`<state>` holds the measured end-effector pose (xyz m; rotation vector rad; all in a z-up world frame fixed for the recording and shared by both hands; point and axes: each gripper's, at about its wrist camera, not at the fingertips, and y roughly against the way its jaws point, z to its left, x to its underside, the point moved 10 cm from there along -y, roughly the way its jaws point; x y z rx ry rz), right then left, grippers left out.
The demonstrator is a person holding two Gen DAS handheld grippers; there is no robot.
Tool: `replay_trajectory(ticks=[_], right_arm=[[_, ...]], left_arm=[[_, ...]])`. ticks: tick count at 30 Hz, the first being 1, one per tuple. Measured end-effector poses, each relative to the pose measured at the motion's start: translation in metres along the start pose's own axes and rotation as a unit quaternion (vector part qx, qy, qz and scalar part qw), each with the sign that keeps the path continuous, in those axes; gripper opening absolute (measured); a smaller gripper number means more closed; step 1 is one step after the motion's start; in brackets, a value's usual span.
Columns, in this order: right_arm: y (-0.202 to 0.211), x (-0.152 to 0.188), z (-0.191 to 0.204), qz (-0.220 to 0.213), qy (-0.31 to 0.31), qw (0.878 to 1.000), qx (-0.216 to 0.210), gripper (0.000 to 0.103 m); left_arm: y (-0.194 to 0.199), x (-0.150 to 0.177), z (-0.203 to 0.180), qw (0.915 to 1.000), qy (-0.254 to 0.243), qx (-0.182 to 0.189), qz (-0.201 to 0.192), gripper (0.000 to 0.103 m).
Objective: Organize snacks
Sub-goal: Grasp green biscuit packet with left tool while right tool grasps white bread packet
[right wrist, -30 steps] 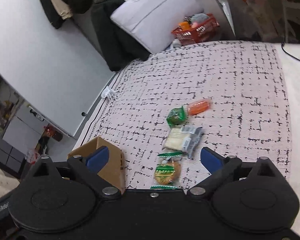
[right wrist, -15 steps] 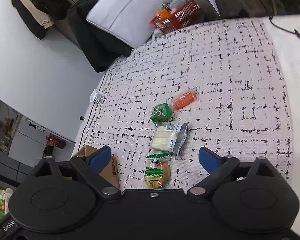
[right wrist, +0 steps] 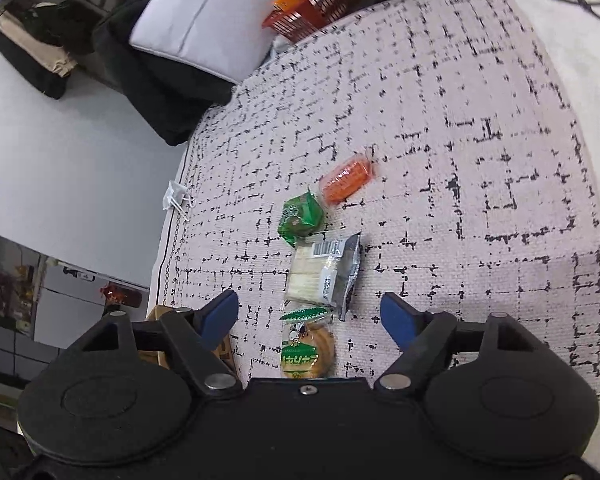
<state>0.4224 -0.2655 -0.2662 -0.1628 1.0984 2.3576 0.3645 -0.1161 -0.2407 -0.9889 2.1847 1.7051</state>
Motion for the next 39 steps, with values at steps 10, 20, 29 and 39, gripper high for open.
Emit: replay_trajectory(ticks=[10,20,29,39], right_arm=[[-0.028,-0.001,-0.008,0.024,-0.024,0.999,-0.006,0.066],[-0.058,0.001,-0.022,0.044,-0.042,0.998,0.018,0.063],[-0.078,0.000,-0.019,0.051,-0.050,0.997,0.020,0.039],[-0.069,0.000,-0.013,0.033,-0.039,0.998,0.023,0.018]], left_arm=[[-0.052,0.020,0.004,0.9985,-0.002,-0.002,0.055,0.072],[-0.089,0.027,0.005,0.9967,-0.028,-0.009,0.076,0.070],[-0.097,0.022,0.009,0.9961,-0.030,-0.006,0.082,0.048],[-0.073,0.009,0.017,0.9975,-0.008,0.014,0.068,0.047]])
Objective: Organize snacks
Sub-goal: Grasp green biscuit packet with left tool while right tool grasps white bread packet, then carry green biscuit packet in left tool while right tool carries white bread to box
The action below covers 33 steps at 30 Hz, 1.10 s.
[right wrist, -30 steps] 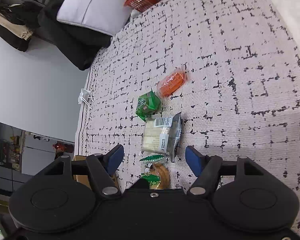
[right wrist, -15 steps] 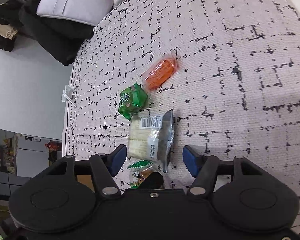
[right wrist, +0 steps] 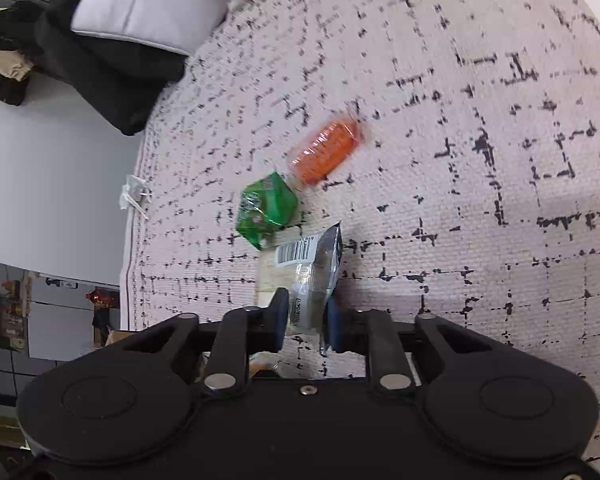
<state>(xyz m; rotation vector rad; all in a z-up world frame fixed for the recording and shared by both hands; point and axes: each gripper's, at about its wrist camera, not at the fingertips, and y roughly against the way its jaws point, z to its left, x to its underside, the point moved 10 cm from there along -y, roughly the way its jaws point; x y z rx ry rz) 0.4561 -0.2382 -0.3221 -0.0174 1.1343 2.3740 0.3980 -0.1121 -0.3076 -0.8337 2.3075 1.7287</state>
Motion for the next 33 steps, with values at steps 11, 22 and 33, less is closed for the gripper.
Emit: replay_trajectory(ticks=[11,22,33], right_arm=[[0.040,0.000,0.030,-0.038,0.041,0.997,-0.047,0.016],[0.075,0.018,0.060,-0.057,0.083,0.992,-0.080,0.016],[0.095,0.044,0.091,-0.063,0.134,0.984,-0.103,0.016]], left_arm=[[0.054,0.002,0.003,0.9992,-0.004,0.004,-0.040,0.047],[0.116,-0.003,0.005,0.9951,-0.009,-0.003,-0.099,0.047],[0.162,-0.006,0.023,0.9906,0.000,-0.025,-0.135,0.047]])
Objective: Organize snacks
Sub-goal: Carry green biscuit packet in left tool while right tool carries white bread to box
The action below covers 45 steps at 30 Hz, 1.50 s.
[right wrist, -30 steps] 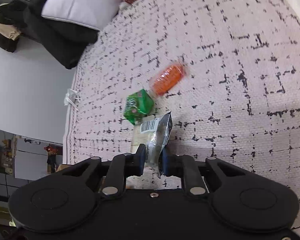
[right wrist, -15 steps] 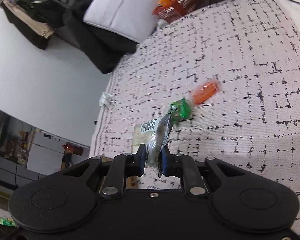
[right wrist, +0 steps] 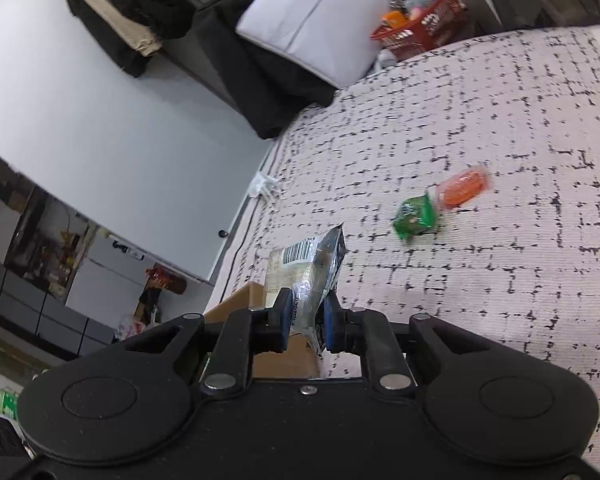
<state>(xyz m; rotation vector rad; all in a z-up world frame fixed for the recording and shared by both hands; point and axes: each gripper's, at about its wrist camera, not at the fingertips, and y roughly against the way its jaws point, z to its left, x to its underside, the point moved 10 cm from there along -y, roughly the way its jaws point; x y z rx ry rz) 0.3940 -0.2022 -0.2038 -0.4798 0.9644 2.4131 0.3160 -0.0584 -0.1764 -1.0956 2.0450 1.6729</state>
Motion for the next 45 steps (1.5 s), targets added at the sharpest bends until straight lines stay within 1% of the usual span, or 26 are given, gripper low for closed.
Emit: replay_trajectory(ticks=[7,13,21,27,34,39,41,43,45], right_arm=[[-0.001,0.007,0.026,0.001,0.028,0.999,-0.017,0.016],[-0.003,0.018,0.045,0.003,0.052,0.998,-0.025,0.016],[-0.017,0.036,0.067,0.016,0.084,0.996,-0.025,0.016],[-0.027,0.046,0.080,0.020,0.111,0.993,-0.017,0.016],[-0.042,0.060,0.088,0.027,0.150,0.988,0.011,0.016],[-0.053,0.067,0.092,0.033,0.168,0.985,0.024,0.016],[-0.057,0.069,0.093,0.034,0.171,0.984,0.027,0.016],[-0.059,0.069,0.094,0.034,0.172,0.984,0.030,0.016],[-0.063,0.068,0.096,0.032,0.174,0.984,0.034,0.016]], left_arm=[[0.020,-0.010,0.017,0.9997,0.007,-0.013,-0.020,0.047],[0.029,-0.017,0.035,0.9992,0.018,-0.021,-0.030,0.047],[0.032,-0.025,0.065,0.9980,0.041,-0.031,-0.037,0.047],[0.025,-0.028,0.088,0.9968,0.064,-0.033,-0.035,0.047],[0.011,-0.029,0.108,0.9958,0.083,-0.027,-0.027,0.047],[-0.005,-0.025,0.118,0.9949,0.098,-0.019,-0.013,0.047],[-0.012,-0.024,0.120,0.9947,0.102,-0.011,-0.007,0.047],[-0.018,-0.024,0.119,0.9945,0.104,0.009,-0.001,0.047],[-0.020,-0.024,0.121,0.9938,0.110,0.017,0.002,0.051]])
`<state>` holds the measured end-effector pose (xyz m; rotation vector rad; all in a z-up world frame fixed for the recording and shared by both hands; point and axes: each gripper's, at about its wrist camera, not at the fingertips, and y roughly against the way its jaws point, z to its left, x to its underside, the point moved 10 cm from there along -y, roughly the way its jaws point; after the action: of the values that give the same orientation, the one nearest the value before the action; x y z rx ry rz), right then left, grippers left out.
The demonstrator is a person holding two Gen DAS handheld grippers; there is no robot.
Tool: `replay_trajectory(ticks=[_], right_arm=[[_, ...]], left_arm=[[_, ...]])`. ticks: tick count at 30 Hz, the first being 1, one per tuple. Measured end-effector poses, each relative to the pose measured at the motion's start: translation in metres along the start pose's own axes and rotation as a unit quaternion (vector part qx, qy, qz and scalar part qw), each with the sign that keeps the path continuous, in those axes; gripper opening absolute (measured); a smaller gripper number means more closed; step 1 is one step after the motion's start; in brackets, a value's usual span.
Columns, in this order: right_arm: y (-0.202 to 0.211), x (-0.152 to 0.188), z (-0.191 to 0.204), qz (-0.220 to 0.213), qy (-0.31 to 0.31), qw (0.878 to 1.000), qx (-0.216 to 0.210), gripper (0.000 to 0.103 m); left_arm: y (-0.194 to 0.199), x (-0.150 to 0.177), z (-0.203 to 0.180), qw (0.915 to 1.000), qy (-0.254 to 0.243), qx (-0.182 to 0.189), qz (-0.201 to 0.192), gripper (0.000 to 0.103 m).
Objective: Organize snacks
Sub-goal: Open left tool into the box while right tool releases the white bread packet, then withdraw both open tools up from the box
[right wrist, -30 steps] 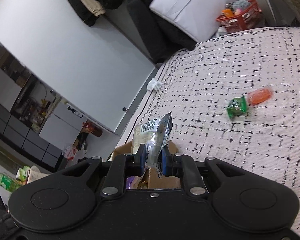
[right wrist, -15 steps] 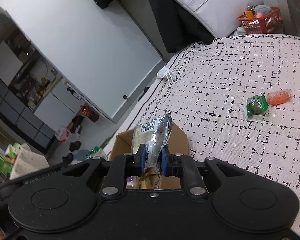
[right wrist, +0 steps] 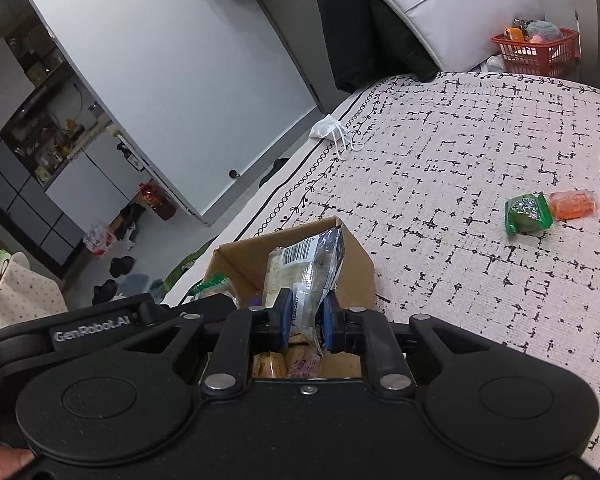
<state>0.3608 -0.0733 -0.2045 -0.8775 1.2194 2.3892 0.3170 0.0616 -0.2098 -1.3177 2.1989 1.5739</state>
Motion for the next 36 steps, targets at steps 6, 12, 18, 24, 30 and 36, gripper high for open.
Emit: replay_trajectory(ticks=[6,12,18,24,30,36], right_arm=[[-0.011,-0.006,0.005,-0.001,0.003,1.000,0.015,0.016],[-0.013,-0.017,0.015,-0.021,0.008,1.000,0.018,0.018],[-0.006,-0.018,0.014,-0.028,0.009,0.999,0.025,0.028],[0.006,-0.007,0.018,-0.022,0.029,0.999,0.033,0.028],[0.023,0.006,0.024,-0.013,0.045,0.998,0.043,0.030],[0.046,0.002,0.033,-0.025,0.055,0.997,0.051,0.045]], left_arm=[[0.007,-0.016,0.015,0.9999,0.006,-0.013,0.000,0.058],[0.024,-0.027,0.031,0.9994,0.003,-0.033,-0.006,0.067],[0.045,-0.030,0.038,0.9993,0.003,-0.033,-0.016,0.072],[0.067,-0.022,0.040,0.9992,0.004,-0.034,-0.019,0.077],[0.089,-0.020,0.034,0.9992,0.001,-0.025,-0.029,0.084],[0.101,-0.011,0.027,0.9993,-0.011,-0.027,-0.023,0.091]])
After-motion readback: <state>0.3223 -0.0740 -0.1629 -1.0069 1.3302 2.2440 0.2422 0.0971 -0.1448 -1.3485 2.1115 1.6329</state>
